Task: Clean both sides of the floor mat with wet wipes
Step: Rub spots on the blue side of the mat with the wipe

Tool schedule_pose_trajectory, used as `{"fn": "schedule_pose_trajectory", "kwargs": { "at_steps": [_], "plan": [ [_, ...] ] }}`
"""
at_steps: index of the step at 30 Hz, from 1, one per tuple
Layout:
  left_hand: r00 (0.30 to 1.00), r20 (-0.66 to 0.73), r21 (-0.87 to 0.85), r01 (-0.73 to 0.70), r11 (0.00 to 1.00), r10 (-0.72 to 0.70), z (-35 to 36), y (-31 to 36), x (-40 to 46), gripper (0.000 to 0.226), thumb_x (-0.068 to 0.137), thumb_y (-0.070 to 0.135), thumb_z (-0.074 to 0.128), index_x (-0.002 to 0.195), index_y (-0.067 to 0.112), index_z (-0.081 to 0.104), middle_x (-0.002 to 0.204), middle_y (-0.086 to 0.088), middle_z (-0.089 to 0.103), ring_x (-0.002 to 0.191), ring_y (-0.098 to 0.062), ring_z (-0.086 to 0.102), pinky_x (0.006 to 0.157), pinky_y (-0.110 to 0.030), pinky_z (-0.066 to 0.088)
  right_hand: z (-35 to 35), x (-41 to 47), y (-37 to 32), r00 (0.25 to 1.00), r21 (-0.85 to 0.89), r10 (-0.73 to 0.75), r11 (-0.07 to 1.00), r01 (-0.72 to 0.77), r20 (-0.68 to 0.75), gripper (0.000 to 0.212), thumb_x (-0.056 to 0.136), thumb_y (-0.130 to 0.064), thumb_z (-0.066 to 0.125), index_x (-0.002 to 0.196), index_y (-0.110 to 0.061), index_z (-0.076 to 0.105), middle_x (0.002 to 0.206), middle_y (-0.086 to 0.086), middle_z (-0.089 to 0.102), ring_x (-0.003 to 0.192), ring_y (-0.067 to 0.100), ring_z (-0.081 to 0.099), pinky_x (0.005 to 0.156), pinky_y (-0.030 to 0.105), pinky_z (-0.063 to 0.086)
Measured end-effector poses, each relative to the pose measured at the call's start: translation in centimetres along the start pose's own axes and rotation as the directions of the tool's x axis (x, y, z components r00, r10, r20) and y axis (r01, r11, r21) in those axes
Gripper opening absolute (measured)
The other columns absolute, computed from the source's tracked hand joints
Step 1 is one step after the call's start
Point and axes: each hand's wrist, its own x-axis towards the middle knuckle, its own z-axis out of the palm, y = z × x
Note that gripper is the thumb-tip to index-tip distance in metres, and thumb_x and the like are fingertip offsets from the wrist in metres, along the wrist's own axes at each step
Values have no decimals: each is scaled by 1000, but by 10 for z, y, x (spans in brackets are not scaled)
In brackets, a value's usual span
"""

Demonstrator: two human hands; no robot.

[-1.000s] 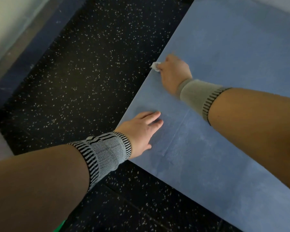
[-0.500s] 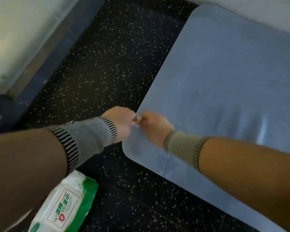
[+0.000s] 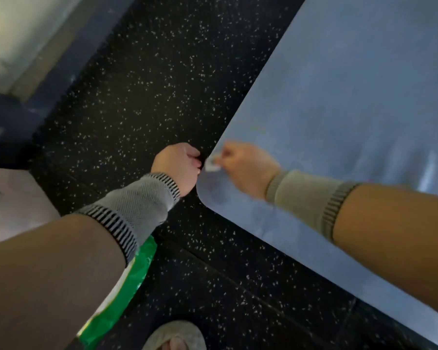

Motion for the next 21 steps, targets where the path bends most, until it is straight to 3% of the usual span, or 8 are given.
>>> {"fn": "schedule_pose_trajectory", "kwargs": {
  "at_steps": [2,4,7,10,12,16,19,21],
  "plan": [
    [1000,9,-15,14,1000,-14,-3,-2,-1,35,92,-1,51,121,17,60,105,3,68,99,-12,65,97,-37,51,-16,7,17,966,-47,202,976,-212,-162,18,93,-9,47,108,-10,57,107,14,53,88,29,53,66,33,37],
    [1000,25,-42,-4,999,5,-6,-7,-3,36,91,-5,52,120,15,60,106,-1,69,98,-13,66,95,-38,52,-13,2,7,939,18,279,959,-282,-202,2,95,-12,48,96,-12,50,104,14,53,83,25,49,72,35,45],
    [1000,-15,-37,-8,999,7,-12,-15,-3,37,88,-6,54,120,12,60,103,-4,71,99,-18,67,94,-42,52,8,-1,-33,994,-15,84,996,-85,-76,14,97,-18,49,109,-14,55,103,6,52,88,20,52,77,32,49],
    [999,-36,-54,-20,998,18,-11,-18,-4,32,89,-4,52,114,13,62,94,-2,70,92,-22,68,90,-43,54,15,-1,-42,995,31,-98,995,98,6,24,99,-25,40,116,-14,53,104,5,53,89,19,50,79,32,46],
    [999,-24,-25,-43,999,43,-9,-22,-6,34,88,-6,51,112,15,63,92,1,70,90,-19,68,89,-41,55,14,-9,-39,988,7,-146,989,146,48,26,96,-19,47,120,-16,55,110,5,54,98,22,52,87,35,47],
    [995,-34,7,-96,995,97,-7,-24,-7,31,92,-2,45,106,20,63,83,10,67,79,-5,67,71,-23,53,11,-45,-28,936,-75,-274,952,297,223,46,90,-11,59,132,-26,50,115,-1,52,105,19,48,89,33,47],
    [991,-34,13,-126,992,126,-5,-23,-8,28,95,2,46,106,21,62,82,11,66,76,-1,65,63,-15,46,4,-70,-15,918,-72,-299,942,327,260,42,88,-7,62,126,-24,58,107,-1,56,97,16,49,81,28,48],
    [989,-26,10,-148,989,149,-3,-24,-8,26,96,4,46,107,20,62,83,10,66,78,-2,65,67,-16,49,-4,-64,-7,961,-84,-222,968,238,164,36,86,-3,62,118,-19,64,102,4,58,91,19,53,77,30,49]
  ]
}}
